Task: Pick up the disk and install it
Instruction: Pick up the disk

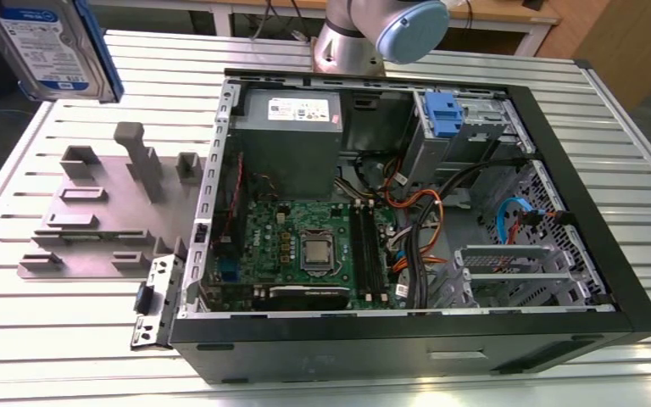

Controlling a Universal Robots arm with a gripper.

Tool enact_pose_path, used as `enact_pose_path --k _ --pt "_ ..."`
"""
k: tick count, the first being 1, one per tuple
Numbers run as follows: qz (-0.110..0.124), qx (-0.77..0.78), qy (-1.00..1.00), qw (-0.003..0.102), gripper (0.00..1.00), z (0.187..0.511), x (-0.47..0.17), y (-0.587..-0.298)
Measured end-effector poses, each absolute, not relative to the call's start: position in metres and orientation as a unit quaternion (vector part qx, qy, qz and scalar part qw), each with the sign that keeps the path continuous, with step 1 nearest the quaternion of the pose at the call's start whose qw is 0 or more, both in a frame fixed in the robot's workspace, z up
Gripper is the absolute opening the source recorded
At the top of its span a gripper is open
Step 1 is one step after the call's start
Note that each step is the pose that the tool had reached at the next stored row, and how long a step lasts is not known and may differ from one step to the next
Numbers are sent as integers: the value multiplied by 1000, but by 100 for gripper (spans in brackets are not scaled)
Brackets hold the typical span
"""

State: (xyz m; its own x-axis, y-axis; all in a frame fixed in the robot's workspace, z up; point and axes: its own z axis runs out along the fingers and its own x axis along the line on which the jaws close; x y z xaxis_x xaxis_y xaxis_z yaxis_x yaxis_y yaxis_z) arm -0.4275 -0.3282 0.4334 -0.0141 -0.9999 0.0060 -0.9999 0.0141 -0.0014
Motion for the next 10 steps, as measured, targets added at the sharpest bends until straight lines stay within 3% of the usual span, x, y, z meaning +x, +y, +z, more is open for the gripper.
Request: enact_pose_path --k 10 --pt "3 702 -712 2 36 441 -427 -328"
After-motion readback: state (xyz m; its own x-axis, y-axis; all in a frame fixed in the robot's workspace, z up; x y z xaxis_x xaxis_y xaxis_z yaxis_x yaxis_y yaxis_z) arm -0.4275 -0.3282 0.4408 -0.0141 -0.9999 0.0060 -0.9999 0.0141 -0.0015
